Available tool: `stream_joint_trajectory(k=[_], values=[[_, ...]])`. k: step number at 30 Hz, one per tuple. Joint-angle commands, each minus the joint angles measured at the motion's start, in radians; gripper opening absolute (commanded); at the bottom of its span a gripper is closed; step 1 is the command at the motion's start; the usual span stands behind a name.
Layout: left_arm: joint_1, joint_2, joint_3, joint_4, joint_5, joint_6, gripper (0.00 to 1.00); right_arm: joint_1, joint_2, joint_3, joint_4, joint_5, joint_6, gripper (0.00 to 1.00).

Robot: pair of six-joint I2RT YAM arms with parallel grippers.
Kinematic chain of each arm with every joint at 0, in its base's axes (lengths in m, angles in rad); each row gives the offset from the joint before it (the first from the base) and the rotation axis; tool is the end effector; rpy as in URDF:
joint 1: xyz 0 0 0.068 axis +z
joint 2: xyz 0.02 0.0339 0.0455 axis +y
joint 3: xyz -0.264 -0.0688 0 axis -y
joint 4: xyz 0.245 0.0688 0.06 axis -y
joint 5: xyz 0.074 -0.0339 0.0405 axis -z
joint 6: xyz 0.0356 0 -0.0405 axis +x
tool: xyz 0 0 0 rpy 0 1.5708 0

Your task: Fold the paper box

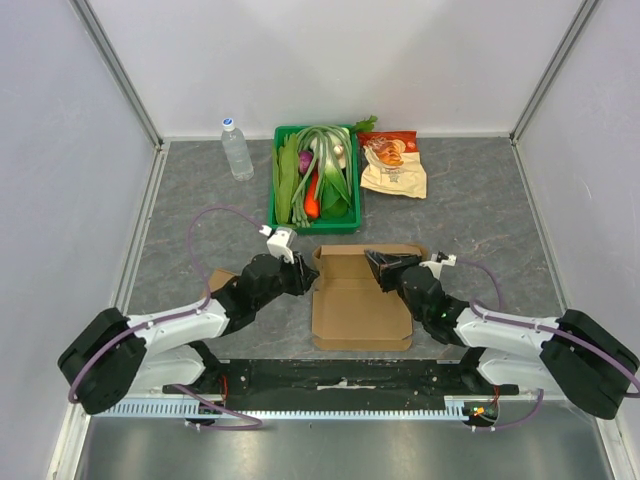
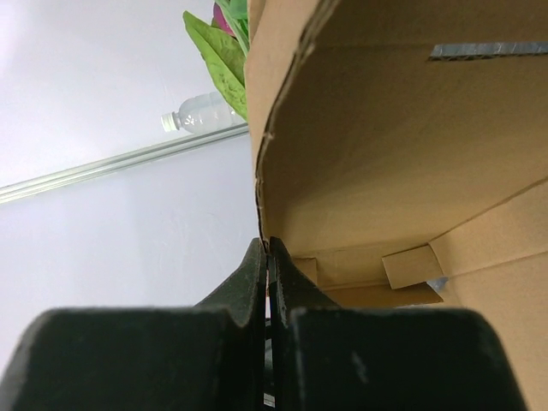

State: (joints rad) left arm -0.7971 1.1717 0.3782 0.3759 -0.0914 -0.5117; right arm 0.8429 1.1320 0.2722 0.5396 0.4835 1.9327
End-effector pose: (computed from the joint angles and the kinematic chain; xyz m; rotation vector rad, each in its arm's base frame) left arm 0.1645 -0.1637 0.1798 0.2330 2.0534 -0.7427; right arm 0.1543 0.1483 0.1728 1.4052 1.5988 1.3936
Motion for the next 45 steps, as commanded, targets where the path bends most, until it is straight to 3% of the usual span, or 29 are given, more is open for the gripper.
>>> stream_joint_trajectory(k=[1, 5, 10, 15, 23, 32, 36, 45], values=[[-0.004, -0.105, -0.042, 0.057, -0.122, 0.001, 0.37, 0.012, 0.012, -0.048, 0.019, 0.027, -0.040, 0.00], [-0.002, -0.133, -0.056, 0.061, -0.120, 0.030, 0.50, 0.013, 0.034, -0.063, 0.046, 0.023, -0.044, 0.00], [-0.002, -0.061, -0.010, 0.058, -0.077, 0.064, 0.52, 0.019, 0.066, -0.093, 0.108, 0.021, -0.032, 0.00], [-0.002, 0.020, 0.050, 0.037, -0.056, 0.081, 0.51, 0.019, 0.034, -0.090, 0.077, 0.032, -0.038, 0.00], [-0.011, 0.060, 0.059, 0.130, -0.050, 0.144, 0.46, 0.019, 0.037, -0.079, 0.077, 0.020, -0.040, 0.00], [-0.097, 0.152, 0.133, 0.080, -0.282, 0.156, 0.48, 0.054, 0.065, -0.054, 0.102, 0.020, -0.024, 0.00], [-0.149, 0.187, 0.152, 0.070, -0.416, 0.124, 0.35, 0.068, 0.061, -0.059, 0.106, 0.026, -0.015, 0.00], [-0.257, 0.261, 0.160, 0.129, -0.697, 0.116, 0.31, 0.082, 0.025, -0.076, 0.094, 0.041, 0.021, 0.00]])
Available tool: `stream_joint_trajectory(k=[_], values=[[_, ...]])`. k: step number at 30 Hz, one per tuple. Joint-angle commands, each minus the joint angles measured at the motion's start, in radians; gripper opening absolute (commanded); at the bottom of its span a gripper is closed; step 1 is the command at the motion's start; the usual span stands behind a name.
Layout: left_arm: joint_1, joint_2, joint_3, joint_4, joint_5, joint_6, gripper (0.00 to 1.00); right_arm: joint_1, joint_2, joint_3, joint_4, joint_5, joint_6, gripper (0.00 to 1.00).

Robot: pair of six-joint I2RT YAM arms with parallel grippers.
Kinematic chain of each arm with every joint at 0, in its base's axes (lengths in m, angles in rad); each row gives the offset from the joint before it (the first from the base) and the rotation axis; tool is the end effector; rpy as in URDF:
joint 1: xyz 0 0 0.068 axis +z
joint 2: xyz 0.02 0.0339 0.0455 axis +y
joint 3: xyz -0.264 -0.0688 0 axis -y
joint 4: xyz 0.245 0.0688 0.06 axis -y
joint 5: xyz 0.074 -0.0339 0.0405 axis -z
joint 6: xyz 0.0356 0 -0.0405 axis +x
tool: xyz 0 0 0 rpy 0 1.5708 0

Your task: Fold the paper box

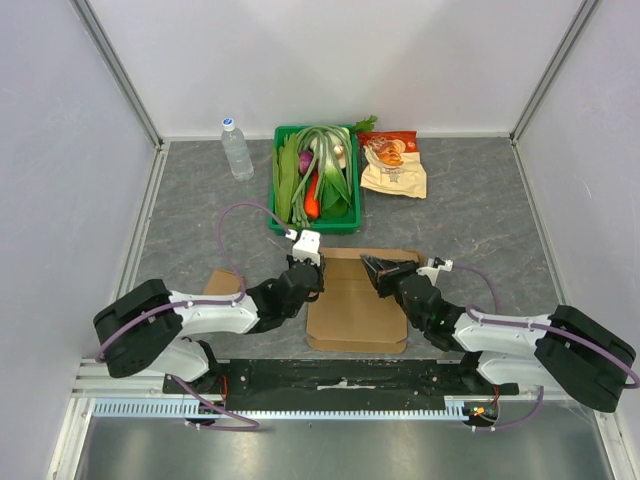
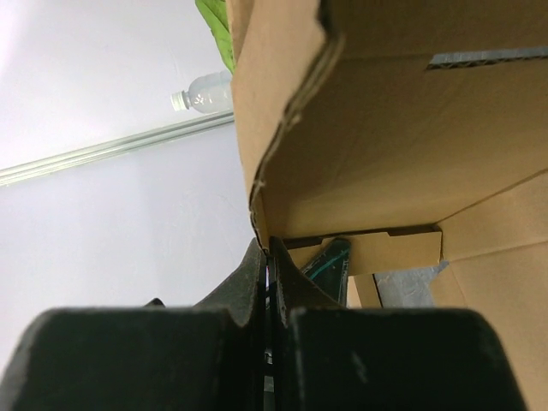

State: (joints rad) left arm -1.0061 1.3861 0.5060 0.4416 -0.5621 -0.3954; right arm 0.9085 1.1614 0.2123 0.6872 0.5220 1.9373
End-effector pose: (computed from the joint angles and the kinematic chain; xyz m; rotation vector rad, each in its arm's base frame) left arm 0.1595 -0.2163 0.1782 0.2417 1.9407 -0.3638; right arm 0.1417 0.1528 0.1643 1.3715 1.5747 1.4720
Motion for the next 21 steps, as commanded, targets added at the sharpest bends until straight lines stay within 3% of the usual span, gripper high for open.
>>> stream_joint_trajectory(k=[1, 4, 12, 16, 18, 21], values=[[-0.061, 0.056, 0.038, 0.066, -0.251, 0.003, 0.29, 0.017, -0.006, -0.019, -0.051, 0.000, 0.018, 0.00], [-0.111, 0.103, 0.037, 0.135, -0.347, 0.024, 0.29, 0.020, -0.015, -0.022, -0.048, 0.000, 0.020, 0.00], [-0.141, 0.145, 0.006, 0.192, -0.407, -0.033, 0.32, 0.021, -0.038, -0.042, -0.038, -0.002, 0.017, 0.00], [-0.150, 0.171, 0.014, 0.229, -0.444, 0.010, 0.20, 0.026, -0.060, -0.062, -0.037, 0.001, 0.019, 0.00], [-0.164, 0.211, 0.048, 0.201, -0.499, -0.009, 0.06, 0.038, -0.063, -0.059, -0.049, 0.009, 0.022, 0.00], [-0.180, 0.286, 0.143, 0.002, -0.648, -0.164, 0.02, 0.075, -0.049, -0.051, -0.043, 0.033, 0.041, 0.00]])
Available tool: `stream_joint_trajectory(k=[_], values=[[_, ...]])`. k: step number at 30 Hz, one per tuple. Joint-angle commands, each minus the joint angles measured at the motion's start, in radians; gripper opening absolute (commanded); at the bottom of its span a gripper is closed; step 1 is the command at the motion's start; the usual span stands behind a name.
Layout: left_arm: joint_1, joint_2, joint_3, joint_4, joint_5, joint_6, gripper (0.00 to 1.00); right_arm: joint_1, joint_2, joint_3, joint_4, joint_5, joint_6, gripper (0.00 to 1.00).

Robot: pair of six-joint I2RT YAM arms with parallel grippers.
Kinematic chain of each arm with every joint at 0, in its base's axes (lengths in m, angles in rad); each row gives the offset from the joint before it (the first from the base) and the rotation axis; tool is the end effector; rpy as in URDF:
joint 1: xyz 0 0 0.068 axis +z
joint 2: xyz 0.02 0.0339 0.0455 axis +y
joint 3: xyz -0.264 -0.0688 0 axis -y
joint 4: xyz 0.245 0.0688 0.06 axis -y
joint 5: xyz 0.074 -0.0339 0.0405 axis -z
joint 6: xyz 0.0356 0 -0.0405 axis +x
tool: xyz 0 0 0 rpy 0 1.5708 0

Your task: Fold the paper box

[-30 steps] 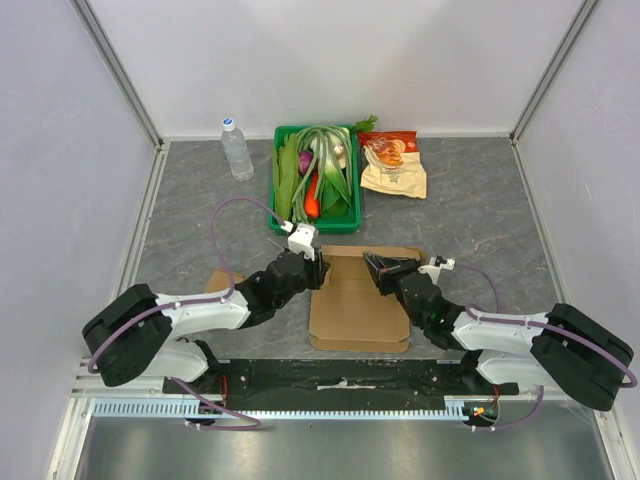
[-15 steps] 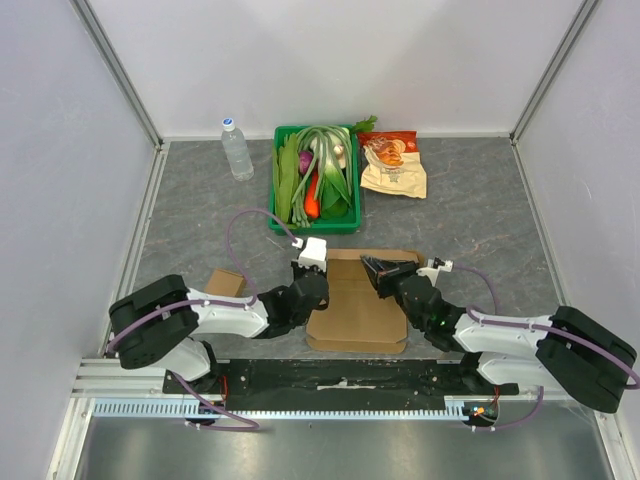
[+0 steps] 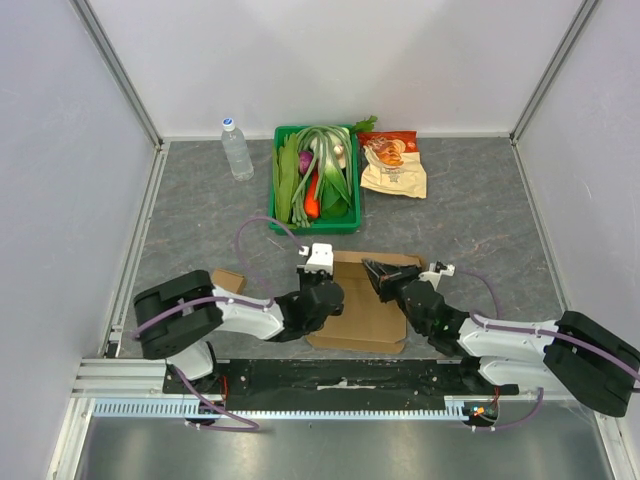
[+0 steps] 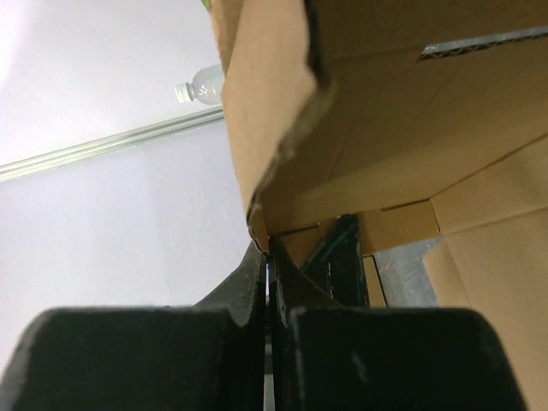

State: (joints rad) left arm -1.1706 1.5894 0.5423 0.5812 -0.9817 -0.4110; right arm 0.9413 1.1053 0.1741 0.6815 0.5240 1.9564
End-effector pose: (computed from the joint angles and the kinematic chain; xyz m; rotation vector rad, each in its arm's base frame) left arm 0.1376 -0.2493 0.1532 0.1121 1.8209 -0.1081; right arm 0.1306 0.1491 0.1627 1.3697 1.5840 1.5142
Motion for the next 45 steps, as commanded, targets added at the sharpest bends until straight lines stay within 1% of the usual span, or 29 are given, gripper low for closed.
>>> stream_joint_trajectory(k=[1, 2, 5, 7, 8, 9, 11, 12, 13, 14, 15, 16, 17, 18, 19, 21, 22, 23, 24, 28, 29, 33, 36, 38, 39, 41, 42, 43, 45], values=[[-0.020, 0.101, 0.131, -0.214, -0.283, -0.220, 0.02, 0.051, 0.014, -0.015, -0.030, 0.037, 0.033, 0.00], [-0.024, 0.128, 0.172, -0.369, -0.297, -0.367, 0.02, 0.060, 0.019, -0.015, -0.016, 0.041, 0.042, 0.00], [-0.024, 0.155, 0.212, -0.547, -0.307, -0.588, 0.02, 0.086, 0.039, -0.028, 0.023, 0.062, 0.047, 0.00], [-0.024, 0.176, 0.219, -0.586, -0.330, -0.646, 0.02, 0.100, 0.039, -0.030, 0.023, 0.073, 0.047, 0.00], [-0.024, 0.182, 0.244, -0.643, -0.339, -0.737, 0.02, 0.105, 0.039, -0.033, 0.027, 0.079, 0.053, 0.00], [-0.024, 0.204, 0.266, -0.802, -0.348, -0.812, 0.02, 0.114, 0.041, -0.035, 0.035, 0.085, 0.053, 0.00], [-0.024, 0.236, 0.338, -0.938, -0.365, -0.995, 0.02, 0.117, 0.039, -0.041, 0.043, 0.088, 0.056, 0.00], [-0.026, 0.253, 0.366, -1.066, -0.367, -1.040, 0.02, 0.120, 0.030, -0.039, 0.041, 0.090, 0.056, 0.00], [-0.027, 0.280, 0.392, -1.128, -0.356, -1.125, 0.02, 0.119, 0.025, -0.041, 0.035, 0.090, 0.055, 0.00], [-0.032, 0.285, 0.436, -1.179, -0.347, -1.141, 0.03, 0.119, 0.022, -0.045, 0.036, 0.100, 0.061, 0.00], [-0.037, 0.284, 0.444, -1.210, -0.325, -1.141, 0.12, 0.119, 0.005, -0.062, 0.041, 0.108, 0.062, 0.00], [-0.043, 0.253, 0.443, -1.207, -0.316, -1.138, 0.35, 0.119, -0.002, -0.070, 0.044, 0.117, 0.067, 0.00], [-0.060, 0.233, 0.411, -1.189, -0.311, -1.122, 0.42, 0.114, -0.013, -0.077, 0.041, 0.123, 0.064, 0.00], [-0.070, 0.203, 0.386, -1.155, -0.310, -1.088, 0.47, 0.111, -0.033, -0.084, 0.032, 0.125, 0.061, 0.00], [-0.077, 0.143, 0.358, -1.015, -0.299, -0.951, 0.54, 0.108, -0.045, -0.085, 0.011, 0.123, 0.056, 0.00], [-0.078, 0.066, 0.234, -0.774, -0.223, -0.744, 0.59, 0.100, -0.067, -0.082, 0.001, 0.123, 0.041, 0.00], [-0.078, 0.029, 0.176, -0.466, -0.186, -0.484, 0.64, 0.097, -0.071, -0.082, 0.000, 0.119, 0.039, 0.00], [-0.080, -0.045, 0.080, -0.370, -0.157, -0.415, 0.67, 0.088, -0.074, -0.081, 0.001, 0.114, 0.035, 0.00], [-0.080, -0.072, 0.058, -0.357, -0.119, -0.402, 0.71, 0.080, -0.076, -0.078, 0.003, 0.105, 0.027, 0.00], [-0.112, -0.225, -0.017, -0.327, -0.026, -0.275, 0.72, 0.053, -0.071, -0.071, -0.008, 0.080, 0.016, 0.00], [-0.115, -0.311, -0.039, -0.302, 0.000, -0.255, 0.72, 0.045, -0.071, -0.068, -0.011, 0.077, 0.018, 0.00], [-0.112, -0.570, -0.188, -0.181, 0.248, -0.117, 0.71, 0.031, -0.073, -0.051, -0.043, 0.067, 0.006, 0.00], [-0.109, -0.737, -0.209, -0.298, 0.296, -0.103, 0.72, 0.027, -0.068, -0.041, -0.033, 0.059, -0.025, 0.00], [-0.092, -0.795, -0.196, -0.360, 0.302, -0.101, 0.72, 0.022, -0.049, -0.025, -0.031, 0.039, -0.059, 0.00], [-0.077, -0.849, -0.186, -0.420, 0.346, -0.120, 0.75, 0.022, -0.039, -0.024, -0.010, 0.028, -0.074, 0.00], [0.050, -0.876, -0.142, -0.481, 0.458, -0.167, 0.79, 0.022, -0.001, -0.012, 0.009, -0.002, -0.097, 0.00], [0.113, -0.876, -0.125, -0.518, 0.618, -0.216, 0.83, 0.021, 0.014, -0.009, 0.038, -0.008, -0.122, 0.00], [0.235, -0.855, -0.087, -0.527, 0.702, -0.232, 0.85, 0.021, 0.030, -0.002, 0.050, -0.016, -0.137, 0.00], [0.319, -0.812, -0.047, -0.555, 0.838, -0.239, 0.89, 0.021, 0.071, 0.028, 0.062, -0.044, -0.183, 0.00]])
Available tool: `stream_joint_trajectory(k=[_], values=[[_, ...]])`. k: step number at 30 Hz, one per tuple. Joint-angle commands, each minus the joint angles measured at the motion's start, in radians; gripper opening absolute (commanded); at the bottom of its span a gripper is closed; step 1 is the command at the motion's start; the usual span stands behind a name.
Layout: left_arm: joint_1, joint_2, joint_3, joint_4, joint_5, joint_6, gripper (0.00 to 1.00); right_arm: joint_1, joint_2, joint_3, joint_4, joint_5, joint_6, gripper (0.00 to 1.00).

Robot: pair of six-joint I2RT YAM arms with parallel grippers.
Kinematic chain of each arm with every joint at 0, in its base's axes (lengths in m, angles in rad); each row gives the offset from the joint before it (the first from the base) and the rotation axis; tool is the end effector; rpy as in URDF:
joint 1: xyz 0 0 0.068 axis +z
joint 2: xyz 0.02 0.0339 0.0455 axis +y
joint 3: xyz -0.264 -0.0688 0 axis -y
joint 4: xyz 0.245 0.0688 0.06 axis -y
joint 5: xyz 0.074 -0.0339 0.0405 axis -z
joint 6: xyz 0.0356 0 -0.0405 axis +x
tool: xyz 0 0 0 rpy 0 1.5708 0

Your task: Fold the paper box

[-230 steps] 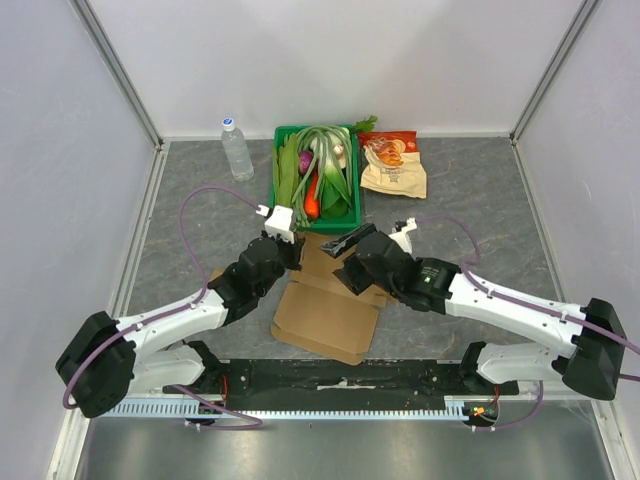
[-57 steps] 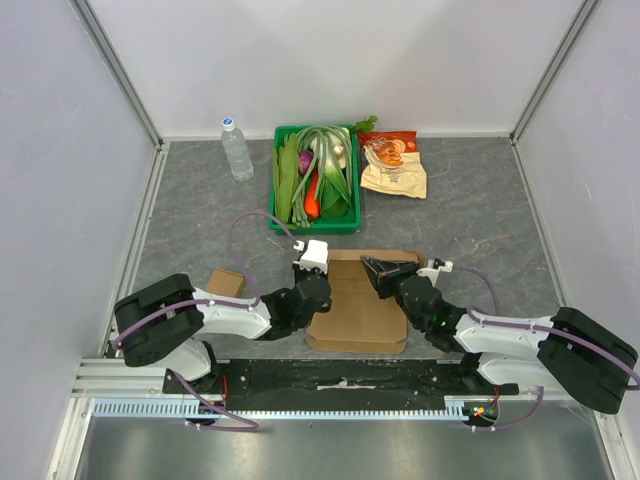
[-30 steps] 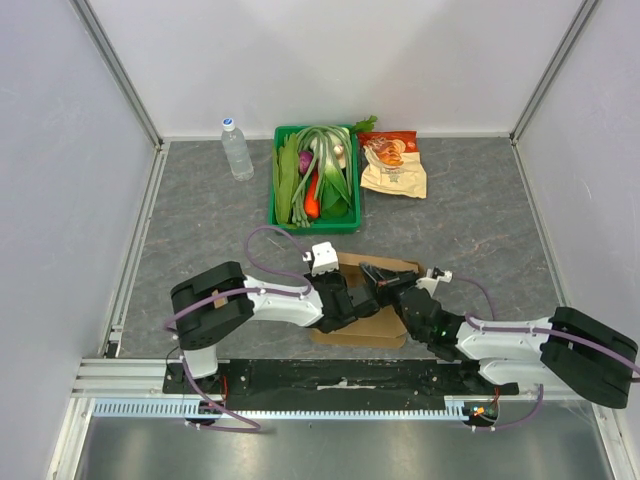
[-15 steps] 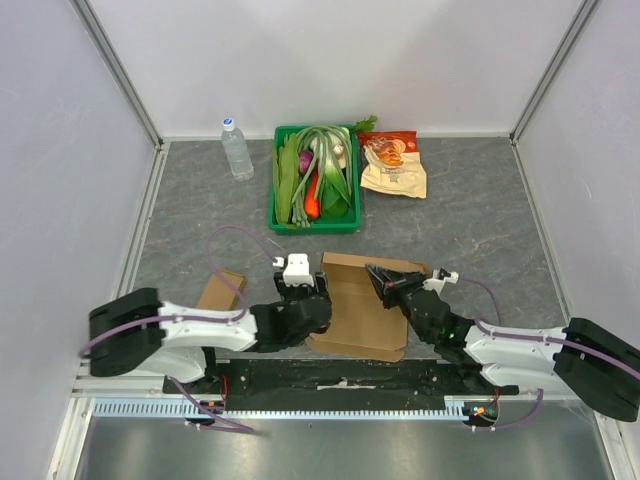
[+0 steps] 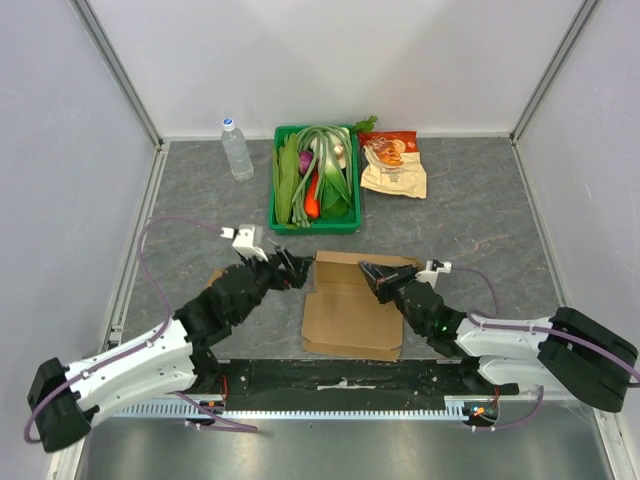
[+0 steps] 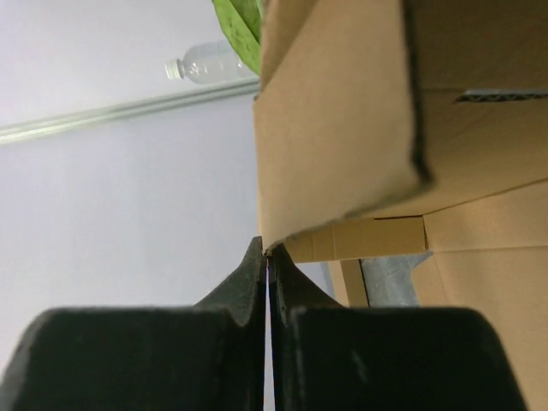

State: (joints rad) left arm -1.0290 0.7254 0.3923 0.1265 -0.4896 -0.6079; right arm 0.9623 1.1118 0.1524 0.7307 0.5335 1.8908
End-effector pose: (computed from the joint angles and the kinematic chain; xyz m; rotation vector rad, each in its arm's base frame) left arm 0.1055 -0.1428 0.2436 0.0189 1.8148 -0.7510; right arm 0.1262 0.1494 0.1603 1.2931 1.6059 1.5040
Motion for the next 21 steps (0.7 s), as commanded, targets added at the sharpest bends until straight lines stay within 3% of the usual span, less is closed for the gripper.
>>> stream_joint_trajectory(k=[1, 5, 8, 12, 17, 21], values=[[0.208, 0.101, 0.137, -0.102, 0.361, -0.029, 0.90, 0.001, 0.077, 0.062, 0.013, -0.062, -0.136, 0.00], [0.236, 0.233, 0.203, -0.113, 0.364, 0.017, 0.90, 0.003, 0.134, 0.122, 0.015, -0.105, -0.205, 0.00], [0.253, 0.284, 0.208, -0.084, 0.350, 0.008, 0.84, 0.001, 0.144, 0.141, 0.010, -0.112, -0.226, 0.00], [0.261, 0.328, 0.181, -0.067, 0.358, 0.002, 0.72, 0.001, 0.155, 0.159, 0.007, -0.128, -0.271, 0.01], [0.261, 0.327, 0.140, -0.047, 0.376, -0.007, 0.71, 0.001, 0.141, 0.156, -0.022, -0.139, -0.317, 0.02], [0.261, 0.333, 0.114, -0.045, 0.369, -0.024, 0.60, 0.001, 0.131, 0.144, -0.027, -0.148, -0.340, 0.06]])
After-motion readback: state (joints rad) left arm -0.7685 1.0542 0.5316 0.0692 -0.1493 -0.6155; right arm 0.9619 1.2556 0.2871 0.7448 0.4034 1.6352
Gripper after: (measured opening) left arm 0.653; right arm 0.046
